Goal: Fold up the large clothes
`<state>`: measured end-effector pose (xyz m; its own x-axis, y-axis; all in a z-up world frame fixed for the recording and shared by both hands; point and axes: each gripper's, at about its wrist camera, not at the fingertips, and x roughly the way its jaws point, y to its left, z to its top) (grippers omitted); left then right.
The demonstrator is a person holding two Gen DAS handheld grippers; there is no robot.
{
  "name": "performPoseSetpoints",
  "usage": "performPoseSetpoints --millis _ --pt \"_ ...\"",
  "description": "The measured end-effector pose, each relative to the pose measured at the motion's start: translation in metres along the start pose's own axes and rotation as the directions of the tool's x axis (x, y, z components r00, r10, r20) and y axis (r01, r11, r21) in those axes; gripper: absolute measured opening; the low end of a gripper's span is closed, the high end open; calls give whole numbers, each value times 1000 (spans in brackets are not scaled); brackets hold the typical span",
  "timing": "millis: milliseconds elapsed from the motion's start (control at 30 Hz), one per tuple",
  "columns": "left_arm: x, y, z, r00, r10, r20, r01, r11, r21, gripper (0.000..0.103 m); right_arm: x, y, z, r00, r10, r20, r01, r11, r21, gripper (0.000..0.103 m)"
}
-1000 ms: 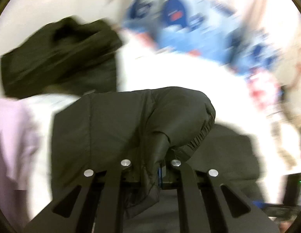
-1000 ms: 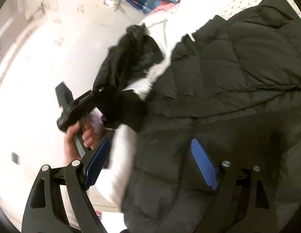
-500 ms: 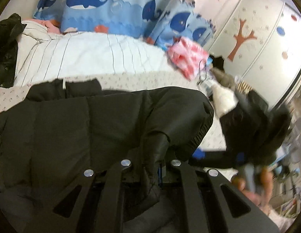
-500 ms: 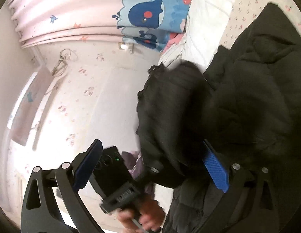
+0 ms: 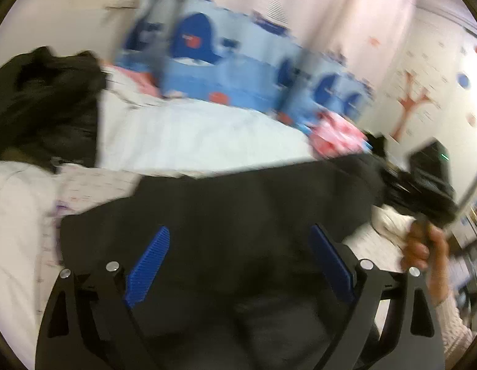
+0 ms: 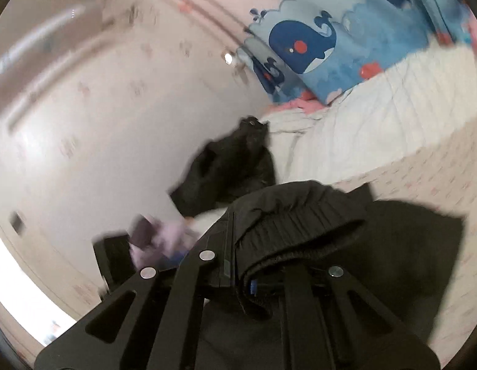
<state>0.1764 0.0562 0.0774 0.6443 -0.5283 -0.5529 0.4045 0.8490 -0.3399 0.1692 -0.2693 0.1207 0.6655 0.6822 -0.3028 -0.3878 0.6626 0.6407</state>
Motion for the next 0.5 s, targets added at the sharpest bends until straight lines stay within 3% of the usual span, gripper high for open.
performPoseSetpoints --millis 67,133,200,267,300,367,500 --pt "9 28 -1 999 32 -1 -32 998 -59 88 1 -13 -1 994 -96 -47 95 995 -29 6" --pt "29 52 -10 998 57 -38 -61 992 -112 88 10 -44 -16 972 -198 -124 197 980 -17 6" --pt "58 82 -29 988 103 -115 -122 978 -171 88 27 -90 -44 930 -276 -244 289 957 20 6" --pt "89 104 -54 960 175 -218 -213 963 -167 88 43 -137 -80 877 -313 -365 362 929 75 7" --pt "100 112 -64 944 202 -259 -245 958 -148 88 45 -153 -92 873 -285 -395 357 927 119 8" --pt "104 118 -72 938 201 -284 -248 958 -142 88 36 -167 -102 893 -233 -386 326 925 195 9" --pt "80 105 -52 963 180 -201 -208 969 -131 89 -1 -148 -88 923 -269 -273 324 929 180 18"
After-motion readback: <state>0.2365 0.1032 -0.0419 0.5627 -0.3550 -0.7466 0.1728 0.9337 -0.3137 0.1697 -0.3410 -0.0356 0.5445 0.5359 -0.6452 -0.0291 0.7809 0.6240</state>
